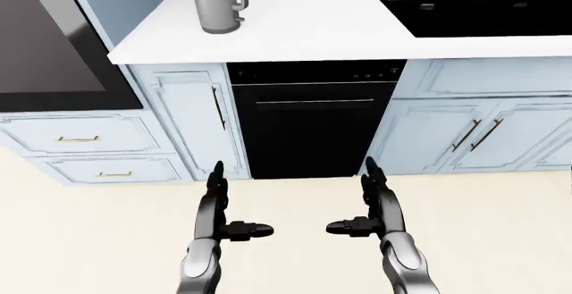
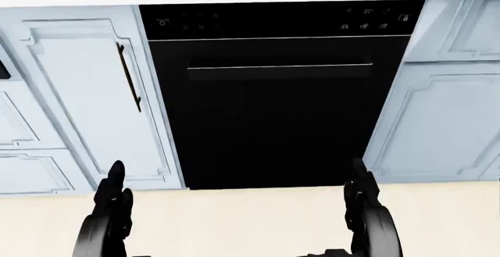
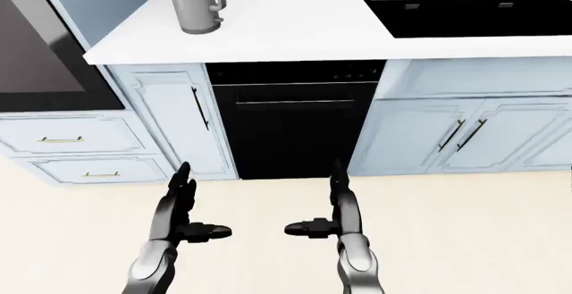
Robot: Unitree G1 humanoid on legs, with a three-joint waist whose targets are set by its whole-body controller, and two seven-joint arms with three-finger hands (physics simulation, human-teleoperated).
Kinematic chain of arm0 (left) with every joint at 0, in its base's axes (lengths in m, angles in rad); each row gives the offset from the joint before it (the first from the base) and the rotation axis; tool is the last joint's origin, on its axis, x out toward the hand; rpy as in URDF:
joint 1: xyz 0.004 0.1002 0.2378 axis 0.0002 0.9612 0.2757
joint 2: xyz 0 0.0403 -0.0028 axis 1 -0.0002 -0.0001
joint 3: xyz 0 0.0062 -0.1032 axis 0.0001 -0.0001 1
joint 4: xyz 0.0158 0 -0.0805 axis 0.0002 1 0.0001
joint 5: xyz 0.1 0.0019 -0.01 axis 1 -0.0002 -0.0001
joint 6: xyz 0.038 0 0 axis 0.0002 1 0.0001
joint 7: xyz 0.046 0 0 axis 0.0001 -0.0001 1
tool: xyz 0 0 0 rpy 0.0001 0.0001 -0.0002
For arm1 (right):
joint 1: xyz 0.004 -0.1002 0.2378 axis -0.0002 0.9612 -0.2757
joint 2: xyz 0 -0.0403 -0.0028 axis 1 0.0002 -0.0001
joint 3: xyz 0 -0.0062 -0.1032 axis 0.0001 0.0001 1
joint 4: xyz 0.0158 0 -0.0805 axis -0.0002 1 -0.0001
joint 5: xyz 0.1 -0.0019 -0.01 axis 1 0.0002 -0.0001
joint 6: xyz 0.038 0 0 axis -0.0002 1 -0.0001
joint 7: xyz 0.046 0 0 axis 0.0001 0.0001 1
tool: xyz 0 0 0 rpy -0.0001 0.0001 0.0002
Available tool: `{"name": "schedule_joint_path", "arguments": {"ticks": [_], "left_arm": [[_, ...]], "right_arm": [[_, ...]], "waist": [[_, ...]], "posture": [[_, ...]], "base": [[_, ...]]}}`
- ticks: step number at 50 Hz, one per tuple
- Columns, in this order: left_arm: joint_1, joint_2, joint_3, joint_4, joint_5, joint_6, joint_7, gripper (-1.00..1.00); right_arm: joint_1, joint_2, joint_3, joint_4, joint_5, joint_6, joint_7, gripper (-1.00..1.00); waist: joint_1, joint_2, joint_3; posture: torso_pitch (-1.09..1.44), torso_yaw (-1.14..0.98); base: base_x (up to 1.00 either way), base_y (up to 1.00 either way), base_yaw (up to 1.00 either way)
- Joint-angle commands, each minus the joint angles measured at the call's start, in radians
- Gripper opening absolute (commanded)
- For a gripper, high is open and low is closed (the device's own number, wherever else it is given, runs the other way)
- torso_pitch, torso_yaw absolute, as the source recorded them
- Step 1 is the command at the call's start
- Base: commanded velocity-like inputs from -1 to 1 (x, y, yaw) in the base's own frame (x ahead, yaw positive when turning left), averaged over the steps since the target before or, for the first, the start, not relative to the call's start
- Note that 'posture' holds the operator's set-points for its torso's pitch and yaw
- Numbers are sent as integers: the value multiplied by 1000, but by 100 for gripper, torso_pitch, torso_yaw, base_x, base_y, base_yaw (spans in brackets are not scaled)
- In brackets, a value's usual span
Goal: Close the lid of the electric kettle.
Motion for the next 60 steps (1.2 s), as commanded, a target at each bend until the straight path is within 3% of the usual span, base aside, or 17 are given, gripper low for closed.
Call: {"name": "schedule_joint_path", "arguments": {"ticks": [1, 3, 4, 5, 7, 18, 21, 22, 24, 31, 36, 40, 46, 52, 56, 57, 60], "left_arm": [[-7, 2, -1, -100, -24, -86, -27, 100], [11, 1, -3, -127, -29, -81, -34, 100], [6, 1, -2, -109, -28, -93, -36, 100], [22, 0, -6, -124, -23, -100, -38, 100], [-6, 1, 2, -97, -38, -90, -45, 100], [-37, 9, 16, -118, -58, -76, -25, 100], [-38, 9, 20, -258, -72, 14, -12, 100], [-64, 19, 39, -489, -118, 206, 6, 100], [-128, 27, 51, -610, -151, 341, 29, 100], [-537, 111, 94, -858, -202, 800, 152, 100], [-831, 181, 168, -828, -344, 994, 231, 100], [-1038, 225, 231, -776, -489, 1090, 327, 100], [-1113, 314, 253, -747, -657, 1106, 450, 100], [-1044, 335, 194, -775, -719, 1028, 521, 100], [-1041, 375, 216, -772, -758, 1022, 538, 100], [-1038, 389, 223, -769, -768, 1017, 541, 100], [-1037, 417, 219, -764, -789, 1009, 559, 100]], "right_arm": [[-19, -6, -4, -70, -19, -78, -18, 100], [-10, -3, -5, -85, -10, -67, -14, 100], [-5, -3, 0, -86, -7, -68, -4, 100], [3, -1, 7, -93, -23, -71, -13, 100], [-22, -3, -2, -68, -20, -64, -18, 100], [-67, -5, 9, -84, -51, -17, -53, 100], [-73, 6, 32, -155, -90, 12, -74, 100], [-100, 18, 48, -271, -69, 117, -55, 100], [-131, 20, 65, -438, -48, 263, -27, 100], [-474, -28, -18, -607, 3, 613, -51, 100], [-859, -132, -120, -517, 86, 786, -101, 100], [-1035, -230, -161, -429, 196, 845, -134, 100], [-1150, -310, -214, -410, 361, 937, -209, 100], [-1082, -415, -217, -569, 435, 1024, -236, 100], [-1067, -410, -181, -553, 425, 992, -238, 100], [-1063, -409, -179, -548, 421, 986, -235, 100], [-1056, -402, -167, -544, 407, 980, -226, 100]], "waist": [[-2, -8, -1], [8, -1, -61], [8, -1, -52], [8, -7, -16], [9, -8, -67], [9, -5, -87], [8, -3, -92], [7, -3, -92], [5, -1, -99], [9, 4, -92], [4, 5, -78], [6, 5, -57], [3, 3, -40], [12, -3, -29], [9, -3, -31], [7, 2, -59], [3, 7, -22]], "posture": [[0, 0], [0, 0], [0, 0], [0, 0], [0, 0], [0, 0], [0, 0], [0, 0], [0, 0], [0, 0], [0, 0], [0, 0], [0, 0], [0, 0], [0, 0], [0, 0], [0, 0]], "base": [[0, 0, 0], [0, 0, 0], [0, 0, 0], [0, 0, 0], [0, 0, 0], [0, 0, 0], [0, 0, 0], [0, 0, 0], [0, 0, 0], [0, 0, 0], [0, 0, 0], [0, 0, 0], [0, 0, 0], [0, 0, 0], [0, 0, 0], [8, 0, 0], [27, 0, 0]]}}
